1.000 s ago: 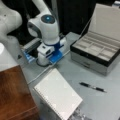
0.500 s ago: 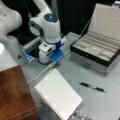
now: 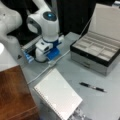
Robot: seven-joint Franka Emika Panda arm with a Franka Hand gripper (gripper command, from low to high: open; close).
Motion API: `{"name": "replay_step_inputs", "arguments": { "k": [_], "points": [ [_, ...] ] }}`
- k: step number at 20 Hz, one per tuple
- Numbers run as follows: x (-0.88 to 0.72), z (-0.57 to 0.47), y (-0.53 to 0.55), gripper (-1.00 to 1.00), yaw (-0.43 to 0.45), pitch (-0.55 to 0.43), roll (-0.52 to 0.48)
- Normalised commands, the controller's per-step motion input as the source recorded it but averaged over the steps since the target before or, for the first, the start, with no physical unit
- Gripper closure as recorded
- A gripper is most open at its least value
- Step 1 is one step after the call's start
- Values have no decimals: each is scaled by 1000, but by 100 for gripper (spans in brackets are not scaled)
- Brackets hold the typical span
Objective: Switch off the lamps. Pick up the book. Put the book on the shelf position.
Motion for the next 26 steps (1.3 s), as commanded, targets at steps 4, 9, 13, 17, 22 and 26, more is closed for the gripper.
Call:
{"name": "replay_step_inputs", "arguments": {
  "k": [4,9,13,17,22,26],
  "points": [
    [-223,242,-132,100,103,-125,5],
    [-98,236,-66,100,105,-76,20],
    [-28,280,-98,100,120,-52,51],
    [-23,282,-125,100,121,0,47],
    [-9,205,-75,100,116,61,17],
    [23,196,-23,-100,104,110,14]
  ]
}}
